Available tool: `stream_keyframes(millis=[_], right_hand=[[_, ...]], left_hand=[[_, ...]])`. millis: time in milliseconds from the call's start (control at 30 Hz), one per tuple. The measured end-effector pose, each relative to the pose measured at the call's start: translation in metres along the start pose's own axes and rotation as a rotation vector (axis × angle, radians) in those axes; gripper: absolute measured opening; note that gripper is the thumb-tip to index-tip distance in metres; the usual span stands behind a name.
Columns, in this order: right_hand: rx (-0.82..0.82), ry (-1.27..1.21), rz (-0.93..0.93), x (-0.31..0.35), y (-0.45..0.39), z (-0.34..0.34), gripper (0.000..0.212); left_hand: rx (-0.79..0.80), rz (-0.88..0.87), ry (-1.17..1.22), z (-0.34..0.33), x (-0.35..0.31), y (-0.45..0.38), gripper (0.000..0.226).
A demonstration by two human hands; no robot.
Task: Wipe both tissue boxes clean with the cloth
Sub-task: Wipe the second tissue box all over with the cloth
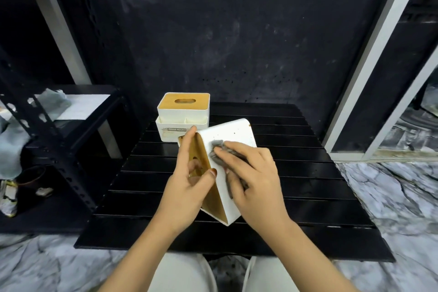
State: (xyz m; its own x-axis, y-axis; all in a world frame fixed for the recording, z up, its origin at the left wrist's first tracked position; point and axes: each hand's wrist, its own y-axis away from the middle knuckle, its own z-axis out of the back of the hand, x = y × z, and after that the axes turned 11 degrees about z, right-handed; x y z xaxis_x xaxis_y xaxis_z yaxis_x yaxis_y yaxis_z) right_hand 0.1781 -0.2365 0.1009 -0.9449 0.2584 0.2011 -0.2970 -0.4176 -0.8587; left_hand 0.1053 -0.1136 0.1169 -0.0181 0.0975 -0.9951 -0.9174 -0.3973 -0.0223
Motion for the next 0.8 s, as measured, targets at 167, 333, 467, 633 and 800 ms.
stream_keyframes(millis=[167, 333, 467, 633, 800], right_hand=[[-0.023, 0.044, 0.047, 0.004, -0.023, -0.005, 0.036], [-0.004, 0.066, -0.04, -0.011, -0.035, -0.001, 0.036], [-0.041, 0.032, -0.156, -0.03, -0.035, 0.005, 0.035], [-0.072, -0.024, -0.265, -0.039, -0.029, 0.01, 0.038], [-0.159, -0.045, -0.286, -0.035, -0.011, 0.008, 0.038]], left_hand=[[0.037, -0.006, -0.002, 0.003, -0.002, 0.0, 0.076], [0.028, 0.015, -0.024, 0.003, -0.002, -0.001, 0.076], [0.037, 0.01, -0.046, 0.001, -0.005, -0.001, 0.076], [0.04, 0.022, -0.061, -0.001, -0.007, 0.001, 0.079], [0.039, 0.03, -0.049, -0.001, -0.006, 0.002, 0.079]])
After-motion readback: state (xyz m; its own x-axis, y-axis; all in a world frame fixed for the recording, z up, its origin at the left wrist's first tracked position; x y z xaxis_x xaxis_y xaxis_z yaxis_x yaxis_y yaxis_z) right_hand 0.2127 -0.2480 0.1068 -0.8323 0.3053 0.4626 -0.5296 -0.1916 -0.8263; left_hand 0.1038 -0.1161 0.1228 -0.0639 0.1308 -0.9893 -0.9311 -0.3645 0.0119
